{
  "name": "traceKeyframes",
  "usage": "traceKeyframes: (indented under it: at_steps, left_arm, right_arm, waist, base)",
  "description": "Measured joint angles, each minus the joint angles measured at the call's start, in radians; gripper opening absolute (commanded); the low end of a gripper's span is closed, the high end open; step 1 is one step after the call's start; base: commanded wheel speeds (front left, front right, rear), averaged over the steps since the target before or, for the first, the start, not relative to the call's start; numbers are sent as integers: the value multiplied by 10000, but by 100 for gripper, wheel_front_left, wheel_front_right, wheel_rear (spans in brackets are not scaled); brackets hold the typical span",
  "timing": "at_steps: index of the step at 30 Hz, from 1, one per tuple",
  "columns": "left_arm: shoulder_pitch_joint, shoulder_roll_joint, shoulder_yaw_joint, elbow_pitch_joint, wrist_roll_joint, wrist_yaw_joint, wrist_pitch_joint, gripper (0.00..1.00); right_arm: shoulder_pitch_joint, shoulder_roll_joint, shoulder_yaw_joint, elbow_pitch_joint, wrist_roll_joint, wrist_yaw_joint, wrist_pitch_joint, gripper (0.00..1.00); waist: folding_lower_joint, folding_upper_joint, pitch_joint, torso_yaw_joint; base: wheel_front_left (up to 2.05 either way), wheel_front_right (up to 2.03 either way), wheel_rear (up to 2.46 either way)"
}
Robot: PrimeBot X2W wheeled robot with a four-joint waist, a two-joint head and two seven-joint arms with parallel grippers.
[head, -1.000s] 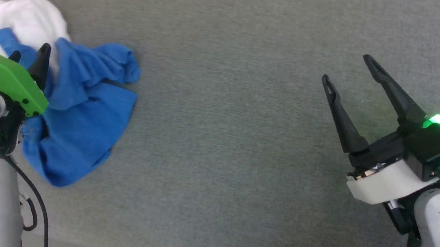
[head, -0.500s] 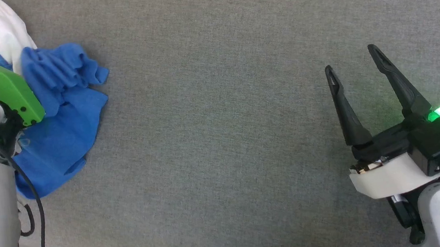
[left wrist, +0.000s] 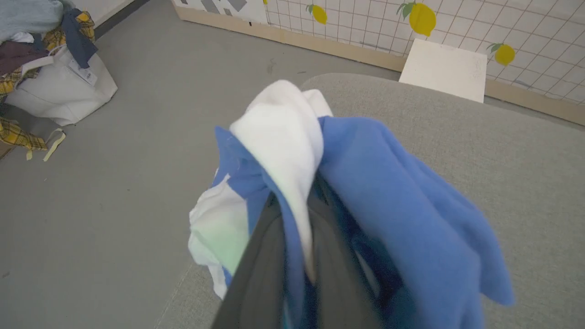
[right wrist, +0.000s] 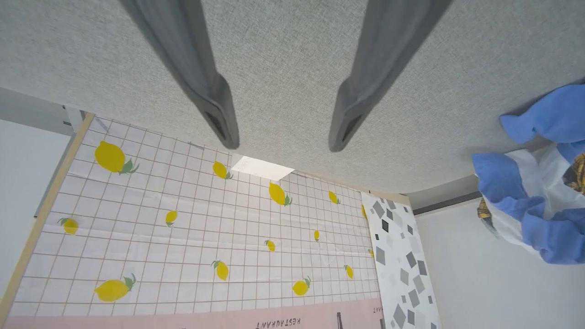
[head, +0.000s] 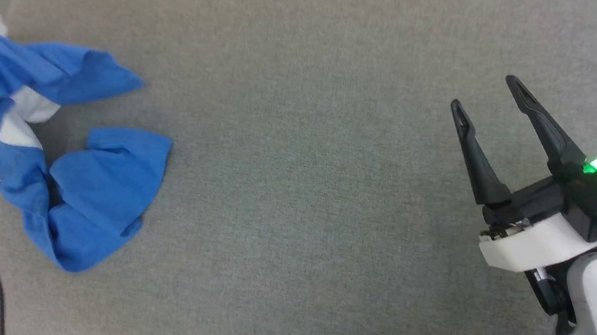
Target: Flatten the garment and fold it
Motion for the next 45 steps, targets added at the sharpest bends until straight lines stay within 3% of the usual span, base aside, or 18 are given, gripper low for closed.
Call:
traceKeyframes:
  at_steps: [11,20,29,39,45]
  left_arm:
    - [-753,222,-460,-1183,476,10,-205,0]
    - [-1897,-238,-934,-3045,527,134,244,0]
    - [-3396,-1616,-1804,-4583,320,291,943,0]
    - [-4379,-3490,-2353,-4592,-349,757,1120,0]
    - [-4547,-4328,-2610,-4383,-988,1011,1156,0]
  right_arm:
    - [770,27,-731,462,763,0,-447,100]
    - [1290,29,-1035,828,1335,0,-752,100]
    - [1684,33,-1335,1068,1666,0,-934,100]
    - [1883,33,-1720,1206,1879,0,-1024,100]
    - [1954,31,-1981,1220,1958,0,-1051,100]
  waist:
    - [0,0,-1630,-203]
    - [0,0,-2907,-481]
    - [-1,1,-3844,-887]
    - [0,1,-4379,-1641]
    - [0,1,-4488,-2187]
  base:
    - [0,0,0]
    - [0,0,0]
    - [0,0,0]
    - [0,0,0]
    - [0,0,0]
